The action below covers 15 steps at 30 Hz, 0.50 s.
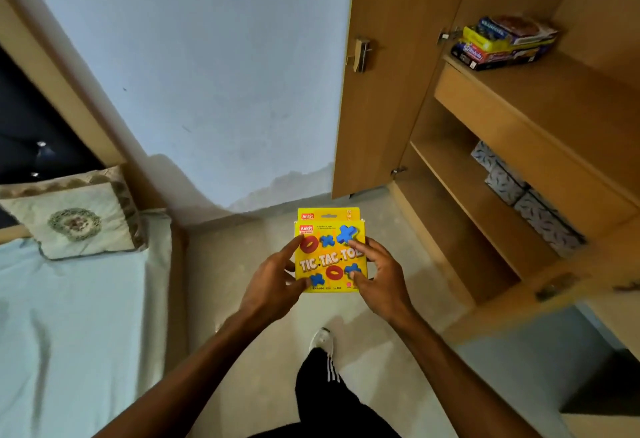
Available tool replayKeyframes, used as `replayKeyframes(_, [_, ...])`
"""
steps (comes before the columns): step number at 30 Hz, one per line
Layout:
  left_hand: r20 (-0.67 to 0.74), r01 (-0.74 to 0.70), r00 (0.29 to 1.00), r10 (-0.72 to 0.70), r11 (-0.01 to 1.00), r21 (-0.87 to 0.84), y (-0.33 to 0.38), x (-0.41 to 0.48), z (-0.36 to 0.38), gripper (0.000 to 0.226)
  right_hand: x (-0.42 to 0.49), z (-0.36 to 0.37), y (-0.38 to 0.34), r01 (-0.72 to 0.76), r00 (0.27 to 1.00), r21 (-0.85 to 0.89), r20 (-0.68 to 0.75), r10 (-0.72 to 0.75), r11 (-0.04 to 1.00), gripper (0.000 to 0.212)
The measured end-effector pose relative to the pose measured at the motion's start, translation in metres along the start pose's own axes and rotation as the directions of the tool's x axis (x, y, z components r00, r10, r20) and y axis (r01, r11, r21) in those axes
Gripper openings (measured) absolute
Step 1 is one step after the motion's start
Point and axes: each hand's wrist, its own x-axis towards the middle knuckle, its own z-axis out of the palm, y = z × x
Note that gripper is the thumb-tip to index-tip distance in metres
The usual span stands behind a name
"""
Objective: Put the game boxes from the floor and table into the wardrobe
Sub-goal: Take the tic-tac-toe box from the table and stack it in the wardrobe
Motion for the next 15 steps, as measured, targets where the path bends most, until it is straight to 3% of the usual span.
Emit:
replayKeyframes(8, [0.061,-0.050,0.997,0.049,0.999,0.003,0.021,0.183,-0.026,0.083,0.174,-0.009,-0.005,-0.026,0.998,0.013,-0.056,0.026,1.000,0.058])
replayKeyframes(15, [0.147,-0.154,0.977,0.155,0.988,-0.020,0.057,0.334,-0.026,0.084,0.300,-0.043,0.003,-0.058,0.981,0.017,-0.185,0.060,0.998,0.058])
